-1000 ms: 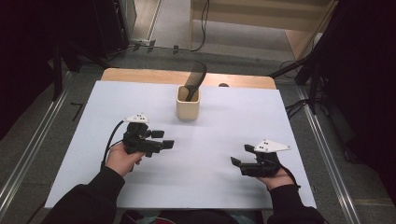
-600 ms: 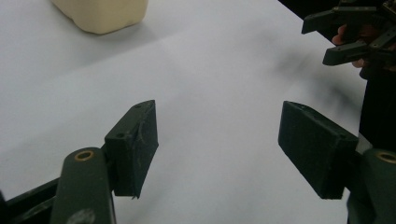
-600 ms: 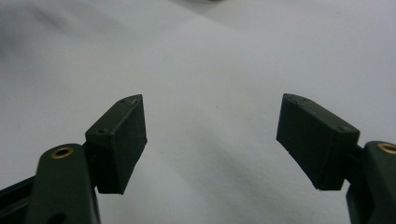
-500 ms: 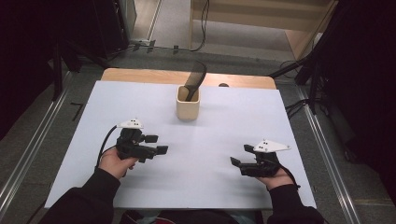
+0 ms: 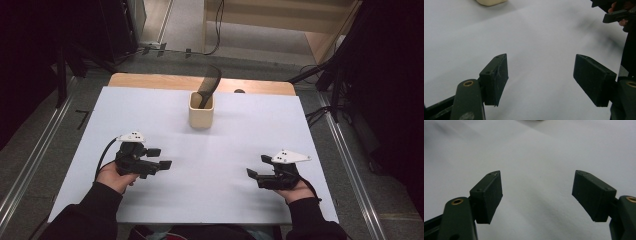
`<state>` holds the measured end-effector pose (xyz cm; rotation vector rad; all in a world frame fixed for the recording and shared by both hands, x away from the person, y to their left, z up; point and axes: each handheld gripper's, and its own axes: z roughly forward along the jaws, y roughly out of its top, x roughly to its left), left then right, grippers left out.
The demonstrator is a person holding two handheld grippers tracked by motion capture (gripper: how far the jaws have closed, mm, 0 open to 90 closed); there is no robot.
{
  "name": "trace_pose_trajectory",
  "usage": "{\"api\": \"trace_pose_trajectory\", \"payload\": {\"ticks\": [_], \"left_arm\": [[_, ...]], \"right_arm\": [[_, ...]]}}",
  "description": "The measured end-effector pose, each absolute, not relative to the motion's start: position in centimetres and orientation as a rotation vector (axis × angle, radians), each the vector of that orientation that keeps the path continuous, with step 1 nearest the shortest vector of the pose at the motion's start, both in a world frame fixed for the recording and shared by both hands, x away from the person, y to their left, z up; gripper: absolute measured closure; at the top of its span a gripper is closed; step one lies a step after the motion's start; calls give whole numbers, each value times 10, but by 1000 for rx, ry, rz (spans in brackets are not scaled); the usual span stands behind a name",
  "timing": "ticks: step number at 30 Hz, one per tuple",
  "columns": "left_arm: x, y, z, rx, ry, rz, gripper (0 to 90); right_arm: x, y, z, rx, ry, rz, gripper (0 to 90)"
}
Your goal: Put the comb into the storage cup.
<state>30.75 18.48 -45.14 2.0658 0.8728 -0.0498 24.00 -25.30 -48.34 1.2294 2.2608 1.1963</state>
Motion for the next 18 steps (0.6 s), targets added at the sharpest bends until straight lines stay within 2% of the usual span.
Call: {"api": "trace_pose_trajectory", "payload": {"ticks": [18], "left_arm": [[302, 204, -452, 2080, 903, -31, 288]], "right_arm": [[240, -252, -484, 1222, 2265, 1197, 225]]}}
